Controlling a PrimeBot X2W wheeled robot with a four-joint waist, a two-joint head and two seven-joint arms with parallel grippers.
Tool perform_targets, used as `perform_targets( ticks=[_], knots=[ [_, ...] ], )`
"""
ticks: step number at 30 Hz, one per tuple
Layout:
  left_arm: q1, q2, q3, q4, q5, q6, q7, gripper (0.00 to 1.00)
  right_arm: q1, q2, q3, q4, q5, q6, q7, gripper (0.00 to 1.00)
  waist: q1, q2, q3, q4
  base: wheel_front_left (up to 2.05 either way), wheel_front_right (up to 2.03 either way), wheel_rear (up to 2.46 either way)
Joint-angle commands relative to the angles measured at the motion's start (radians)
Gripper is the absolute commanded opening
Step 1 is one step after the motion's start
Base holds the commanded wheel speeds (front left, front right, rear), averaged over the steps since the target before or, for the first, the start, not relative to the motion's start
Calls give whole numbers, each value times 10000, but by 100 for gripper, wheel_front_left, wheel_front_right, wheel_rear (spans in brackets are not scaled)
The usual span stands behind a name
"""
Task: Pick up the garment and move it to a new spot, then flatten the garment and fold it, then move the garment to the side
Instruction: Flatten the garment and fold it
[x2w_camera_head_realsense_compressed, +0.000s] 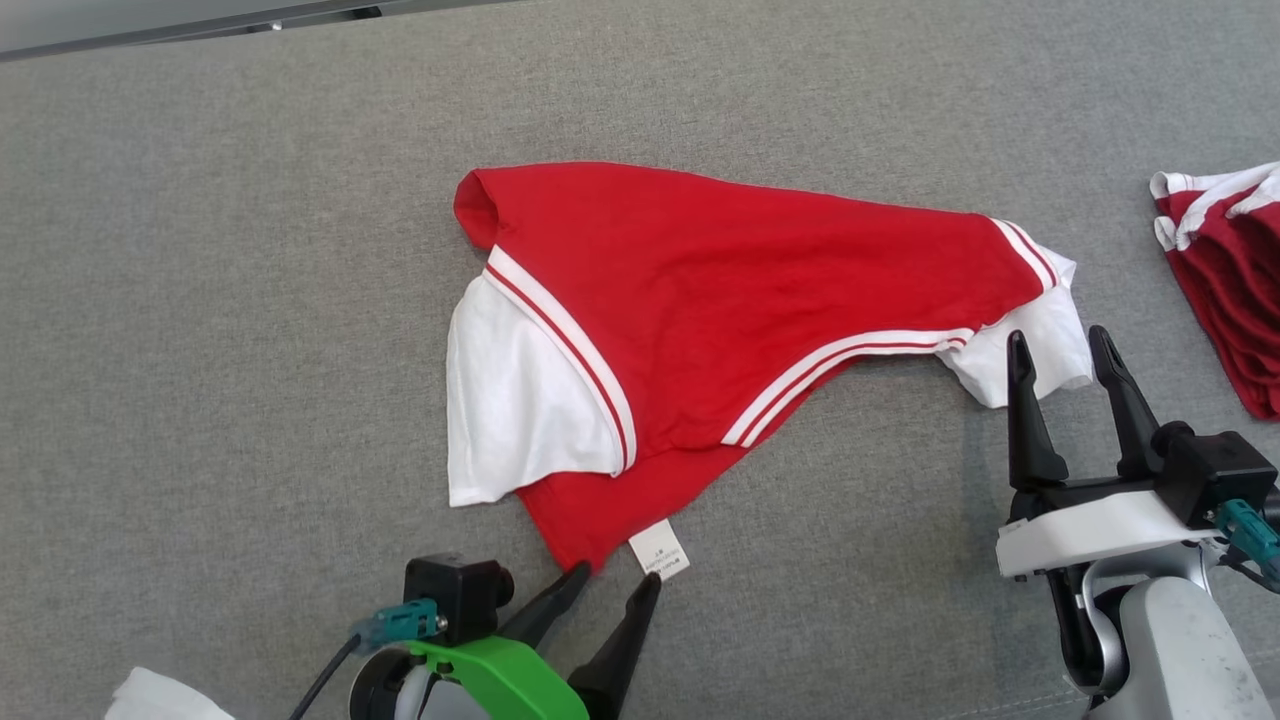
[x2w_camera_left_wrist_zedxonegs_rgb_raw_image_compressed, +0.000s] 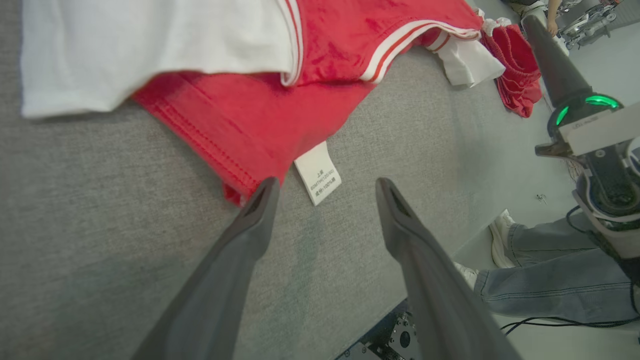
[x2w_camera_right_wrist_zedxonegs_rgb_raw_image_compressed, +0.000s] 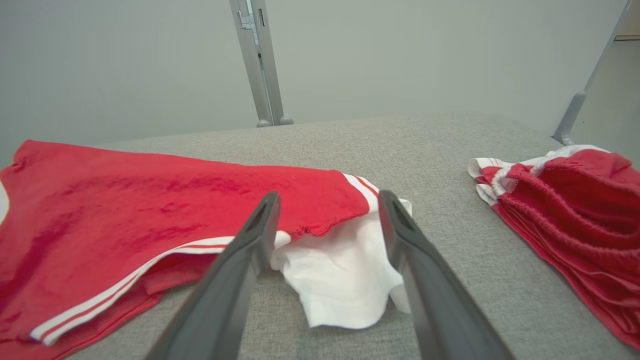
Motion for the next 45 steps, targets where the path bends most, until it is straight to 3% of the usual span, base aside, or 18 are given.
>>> perform_targets(
  ticks=[1, 10, 26, 27, 30, 31, 37, 43, 45],
  knots=[
    [-177, -68, 7, 157, -115, -60, 21, 100, -101, -28, -5, -6, -1, -3, -31, 100, 0, 81, 52, -28, 0, 0, 0],
    [-401, -272, 32, 1159, 110, -104, -170, 100, -138, -28, 2, 5, 110, -3, -30, 100, 0, 81, 215, -297, 0, 0, 0],
    [-194, -103, 4, 2315, 532, 423, -515, 100, -61, -28, -122, -30, 80, -3, -31, 100, 0, 81, 238, -296, 0, 0, 0],
    [-207, -126, -11, 2454, 550, 396, -548, 93, -65, -28, -123, -25, 58, -3, -30, 100, 0, 81, 231, -275, 0, 0, 0],
    [-252, -227, -24, 2902, 583, 270, -674, 9, -97, -28, -115, 6, 5, -3, -30, 100, 0, 81, 195, -216, 0, 0, 0],
    [-268, -278, -65, 3028, 559, 206, -700, 0, -107, -28, -107, 13, -9, -3, -30, 100, 0, 81, 176, -200, 0, 0, 0],
    [-349, -217, 52, 2932, 403, -148, -784, 0, -10, -28, -141, 45, -50, -3, -30, 100, 0, 81, 9, -98, 0, 0, 0],
    [-506, 728, 778, 907, 49, -286, -723, 0, 151, -28, -146, 57, -20, -3, -30, 100, 0, 81, -162, -9, 0, 0, 0],
    [-626, 1554, 1162, -687, -89, -178, -468, 0, 184, -28, -78, 91, 80, -3, -30, 100, 0, 81, -249, 1, 0, 0, 0]
  ],
)
